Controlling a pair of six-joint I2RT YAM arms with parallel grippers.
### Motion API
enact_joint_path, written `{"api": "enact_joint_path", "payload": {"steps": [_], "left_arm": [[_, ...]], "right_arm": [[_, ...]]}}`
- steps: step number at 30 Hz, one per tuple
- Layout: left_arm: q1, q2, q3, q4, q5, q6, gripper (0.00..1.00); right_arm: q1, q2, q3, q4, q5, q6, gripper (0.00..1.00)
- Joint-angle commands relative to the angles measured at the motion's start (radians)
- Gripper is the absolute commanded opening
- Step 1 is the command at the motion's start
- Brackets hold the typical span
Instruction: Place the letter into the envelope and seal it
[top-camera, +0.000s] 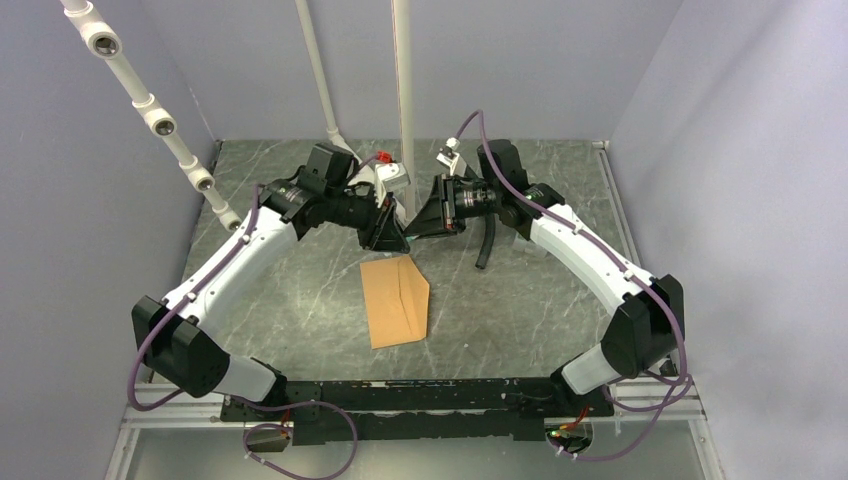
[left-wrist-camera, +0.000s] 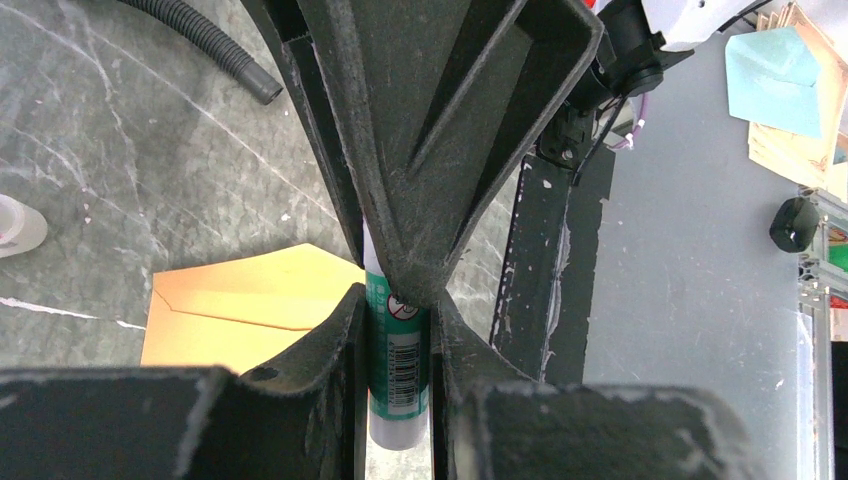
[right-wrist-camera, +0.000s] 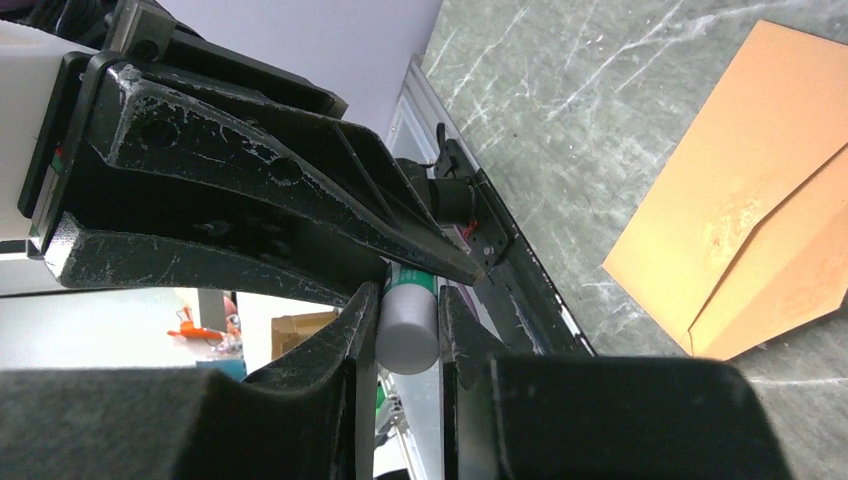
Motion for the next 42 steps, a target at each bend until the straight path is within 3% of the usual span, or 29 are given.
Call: {"api": "enact_joint_path", "payload": {"steps": [1,6,10,16,22,27,35,38,42], "left_arm": [[0.001,-0.018,-0.072,-0.073,-0.079,0.026,0.02],[0.001,-0.03,-0.095,-0.127,-0.087,0.043,0.02],[0.001,-0.018,-0.085,-0.181,-0.066,0.062,0.03],[0.001,0.006,-0.046,-0.269,-0.047,0.097,0.02],[0.002,0.014,-0.027,-0.282,-0.035,0.099,0.02],[0.001,-0.008,-0.016,-0.213,-0.04,0.06,0.02],[0.001,-0.12,-0.069,0.024,-0.118,-0.103,0.02],[0.001,-0.157,-0.076,0.083,-0.163,-0.141,0.03],[0.001,-0.201,-0.088,0.164,-0.22,-0.187,0.02]], "right_arm": [[-0.051,-0.04,0.059,0.072,-0.092,-0.015,0.0],[-0.112,-0.069,0.048,0.183,-0.27,-0.005,0.0],[-0.114,-0.054,0.107,0.021,-0.292,-0.185,0.0],[-0.118,-0.034,0.175,-0.274,-0.209,-0.485,0.0],[-0.132,-0.032,0.203,-0.326,-0.12,-0.543,0.0],[-0.133,0.028,0.194,-0.44,0.261,-0.476,0.0],[-0.134,0.027,-0.008,-0.467,0.83,-0.306,0.0],[-0.138,0.061,-0.048,-0.492,0.955,-0.273,0.0],[-0.149,0.108,-0.098,-0.477,1.0,-0.242,0.0]]}}
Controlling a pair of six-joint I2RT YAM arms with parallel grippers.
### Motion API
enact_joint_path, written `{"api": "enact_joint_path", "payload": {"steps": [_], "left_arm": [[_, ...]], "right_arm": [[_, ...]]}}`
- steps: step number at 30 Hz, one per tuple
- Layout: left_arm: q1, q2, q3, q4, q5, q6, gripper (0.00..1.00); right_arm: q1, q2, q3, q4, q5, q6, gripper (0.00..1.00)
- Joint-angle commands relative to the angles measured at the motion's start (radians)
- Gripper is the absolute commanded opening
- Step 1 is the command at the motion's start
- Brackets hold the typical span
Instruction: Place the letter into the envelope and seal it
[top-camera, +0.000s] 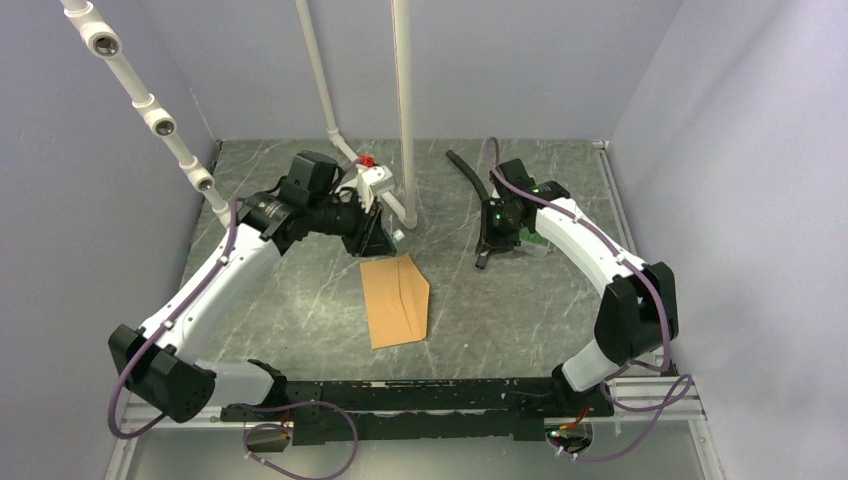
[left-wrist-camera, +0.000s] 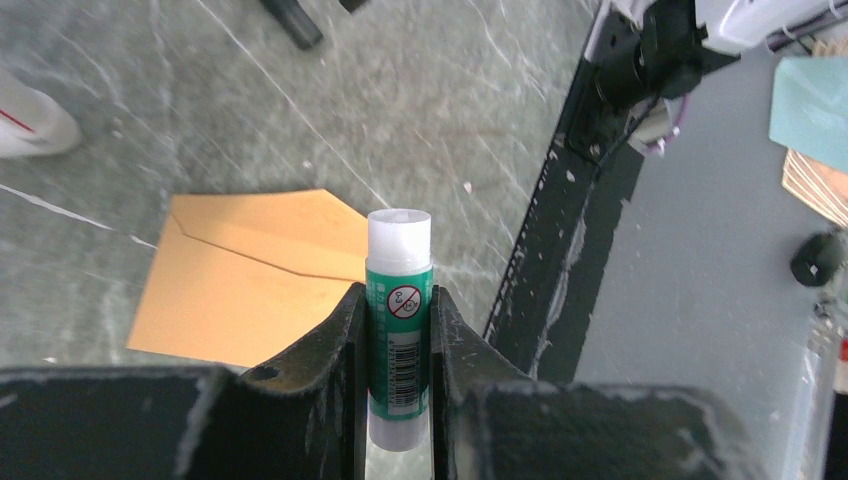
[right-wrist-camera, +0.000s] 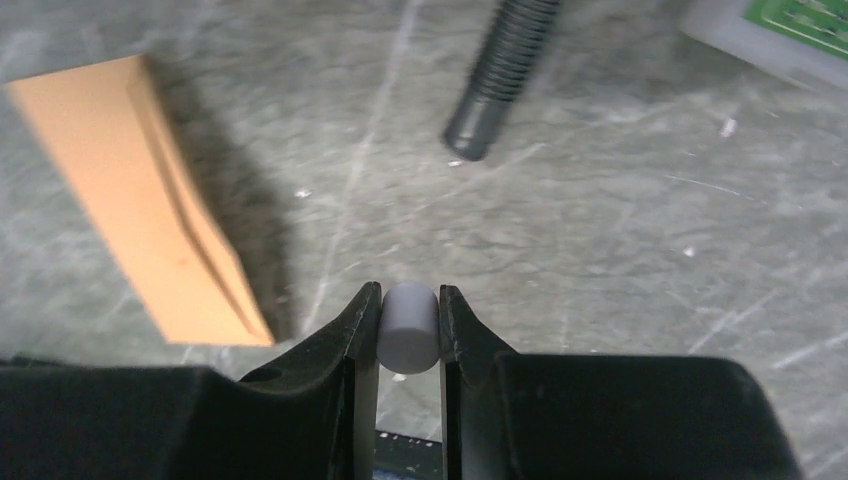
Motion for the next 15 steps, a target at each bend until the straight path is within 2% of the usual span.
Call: {"api": "enact_joint_path", "payload": {"steps": [1,4,15], "left_arm": [[-0.002,-0.064,-0.021,0.163,-0.076,-0.079,0.02],[-0.002,-0.09,-0.042,0.213,-0.077,-0.128,0.02],[-0.001,-0.109,-0.08,0.228,-0.066,-0.15,0.03]], "right_arm": [[-0.017,0.036,-0.052,0.014,0.168,0.07,0.0],[-0.028,0.072,-0.096,0.051,0.162,0.083,0.0],[-0.031,0.157,-0.172,0.105,0.149,0.056,0.16]]}}
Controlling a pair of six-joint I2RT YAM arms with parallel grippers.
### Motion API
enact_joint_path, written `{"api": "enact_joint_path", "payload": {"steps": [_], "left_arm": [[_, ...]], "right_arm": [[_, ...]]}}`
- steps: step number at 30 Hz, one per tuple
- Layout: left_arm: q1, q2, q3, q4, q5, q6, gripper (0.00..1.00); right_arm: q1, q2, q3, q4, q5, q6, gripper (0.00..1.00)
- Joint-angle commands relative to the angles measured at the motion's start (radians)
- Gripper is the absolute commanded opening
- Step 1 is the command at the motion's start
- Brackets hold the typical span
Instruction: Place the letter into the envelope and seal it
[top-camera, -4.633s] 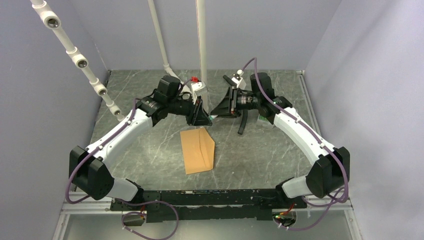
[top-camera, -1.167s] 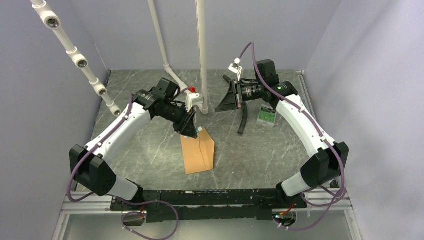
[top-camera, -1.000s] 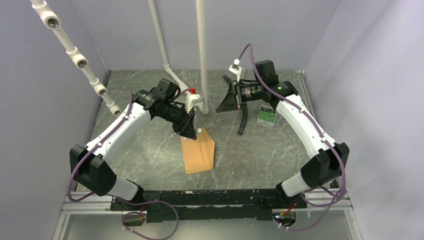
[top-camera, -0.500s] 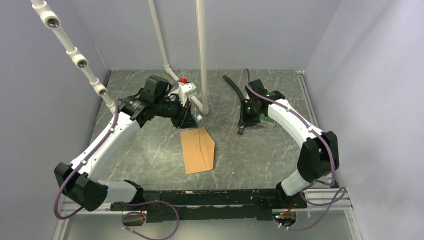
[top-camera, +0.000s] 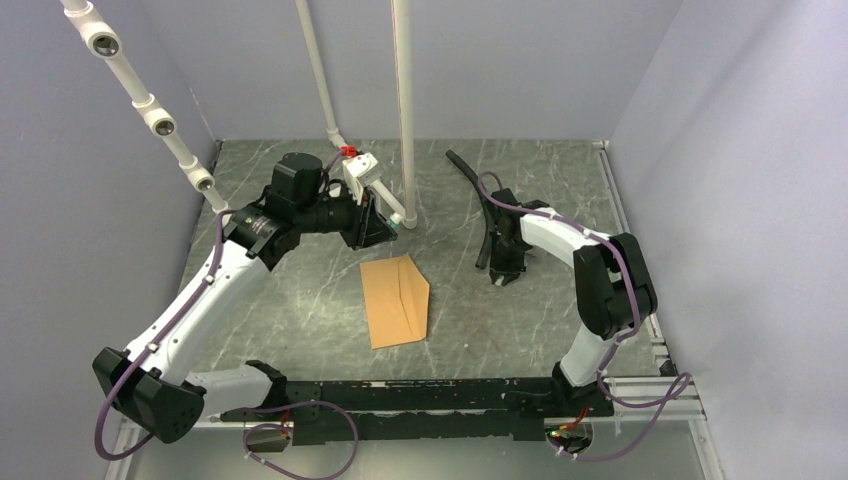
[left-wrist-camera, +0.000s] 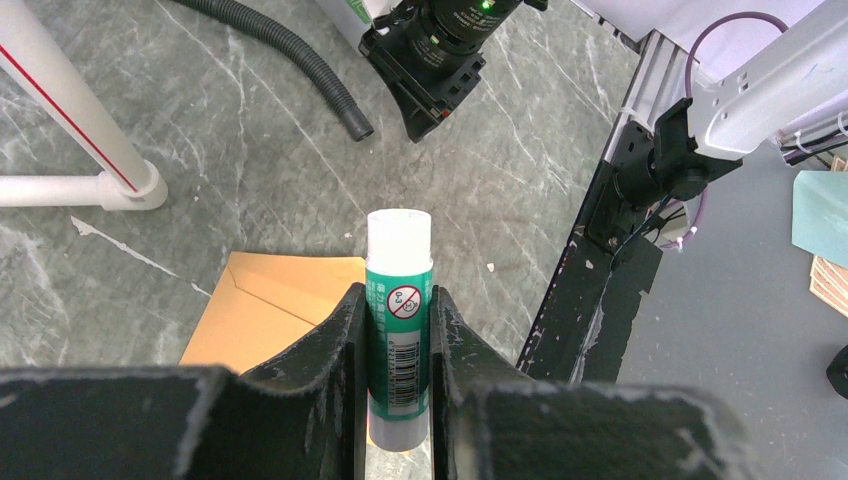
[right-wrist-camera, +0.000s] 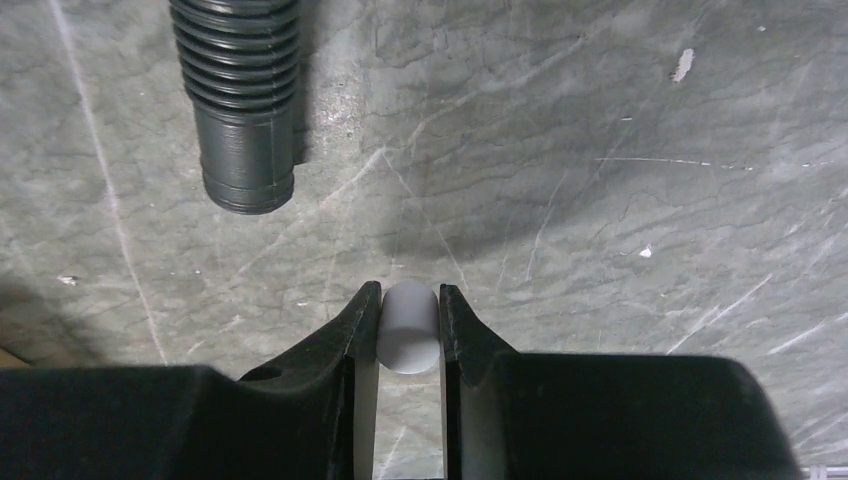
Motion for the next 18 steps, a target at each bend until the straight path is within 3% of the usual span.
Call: {"api": "enact_joint_path", "payload": {"steps": [1,11,18], "left_arm": [[-0.002,-0.028,-0.014,0.05,-0.003,-0.02,0.02],[-0.001,-0.019,0.008,0.026,-0.015,-0.006,0.02],[-0.002,-0.019,0.011,0.029,-0.02,-0.006,0.02]], "right_arm": [[-0.001,0.012,-0.014,0.041,0.03,-0.002,0.18],[-0.001,0.014,-0.047,0.073,0.03,0.009,0.37],[-0.001,0.014,-0.049,0.072,0.022,0.013,0.44]]}}
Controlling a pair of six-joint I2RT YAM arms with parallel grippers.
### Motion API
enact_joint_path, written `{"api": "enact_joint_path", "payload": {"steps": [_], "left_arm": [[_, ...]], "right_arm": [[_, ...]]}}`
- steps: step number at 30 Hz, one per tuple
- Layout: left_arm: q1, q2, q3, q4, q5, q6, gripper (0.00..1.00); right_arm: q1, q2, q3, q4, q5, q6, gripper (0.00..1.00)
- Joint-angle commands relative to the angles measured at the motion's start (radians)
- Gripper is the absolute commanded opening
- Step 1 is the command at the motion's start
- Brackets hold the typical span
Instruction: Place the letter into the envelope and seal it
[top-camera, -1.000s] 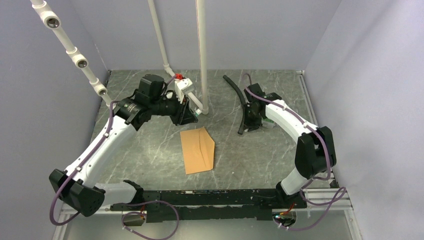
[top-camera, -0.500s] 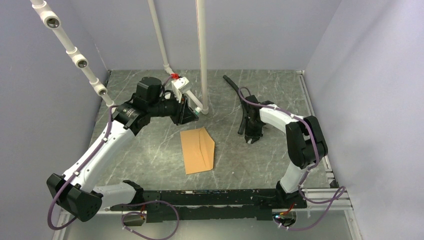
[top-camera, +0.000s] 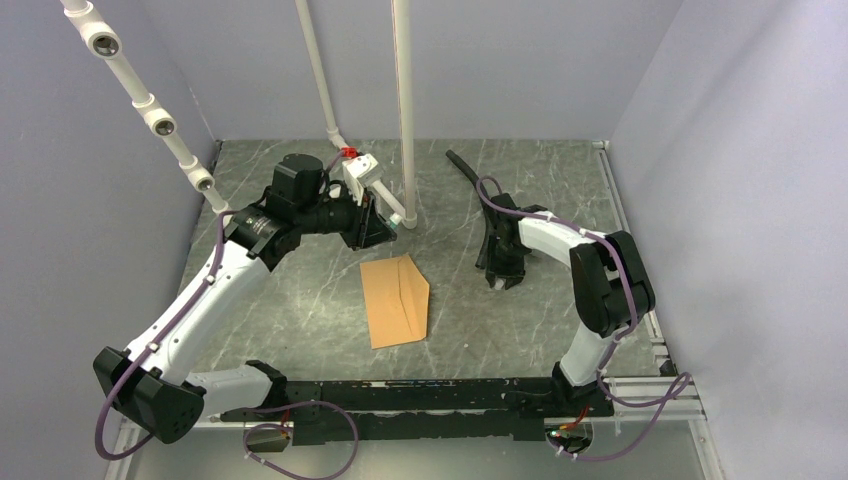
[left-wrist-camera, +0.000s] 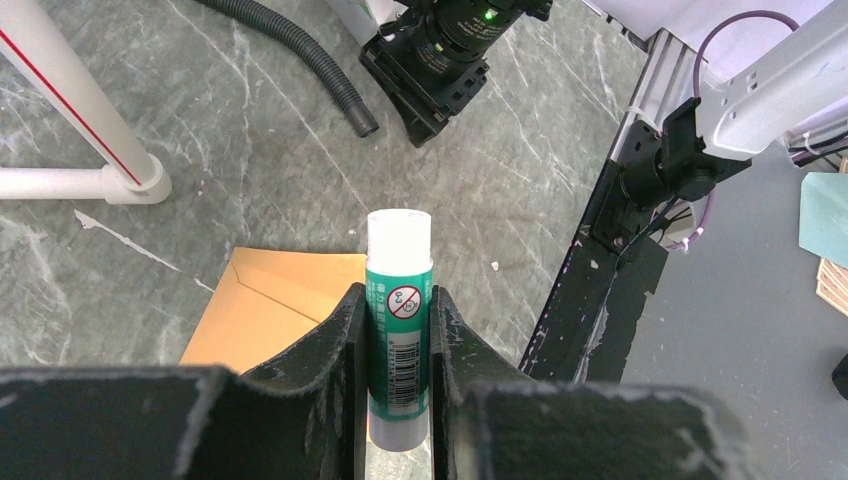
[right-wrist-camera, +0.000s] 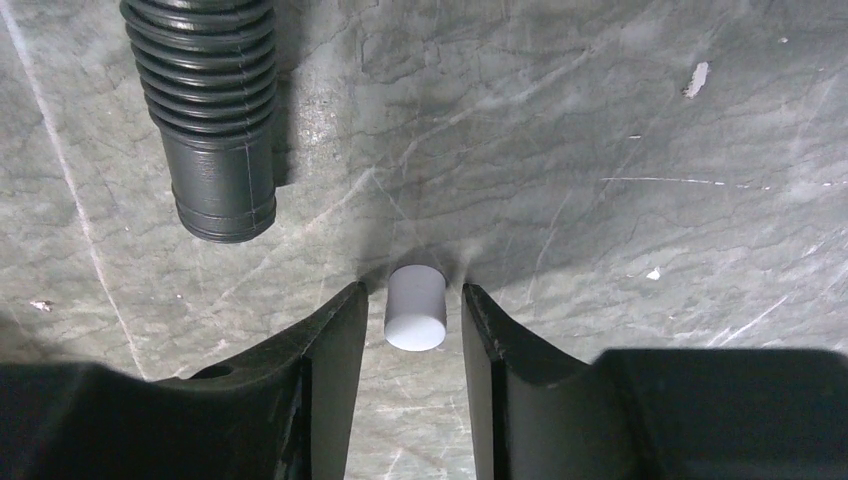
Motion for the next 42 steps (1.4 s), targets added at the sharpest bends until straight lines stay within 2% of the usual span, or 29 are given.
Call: {"api": "enact_joint_path", "payload": {"steps": [1,8,13,16,19,21,23,26,32,38,42], "left_arm": [[-0.002,-0.016,0.026,0.022,-0.009,-0.002,0.02],[-0.001,-0.031,0.013,0.059,-0.029,-0.037,0.02],[-0.002,-0.055,-0.025,0.163,-0.039,-0.121,0.03],[-0.002,-0.066,-0.049,0.254,-0.059,-0.214,0.02],[-0.001,-0.072,-0.073,0.374,-0.067,-0.315,0.02],[-0.002,-0.07,-0.08,0.44,-0.081,-0.397,0.02],[-0.002,-0.065,-0.088,0.505,-0.112,-0.487,0.03],[-0.002,-0.058,-0.095,0.575,-0.162,-0.612,0.02],[-0.001,-0.067,-0.123,0.674,-0.224,-0.76,0.02],[-0.002,-0.077,-0.122,0.687,-0.248,-0.798,0.02],[-0.002,-0.086,-0.13,0.685,-0.252,-0.791,0.02]], "right_arm": [[-0.002,-0.008,-0.003,0.013,0.016,0.013,0.45],[-0.002,-0.115,0.073,-0.074,0.045,0.028,0.59],[-0.003,-0.311,0.087,-0.056,0.06,0.053,0.64],[0.003,-0.438,0.07,0.04,-0.036,0.017,0.64],[0.027,-0.559,0.041,0.202,-0.221,-0.006,0.64],[0.085,-0.627,0.018,0.337,-0.312,0.002,0.66],[0.176,-0.671,0.007,0.462,-0.332,0.013,0.67],[0.298,-0.676,0.028,0.592,-0.286,0.05,0.67],[0.425,-0.574,0.156,0.597,-0.155,0.081,0.68],[0.481,-0.495,0.252,0.645,-0.128,0.065,0.68],[0.49,-0.427,0.333,0.604,-0.071,0.034,0.65]]}}
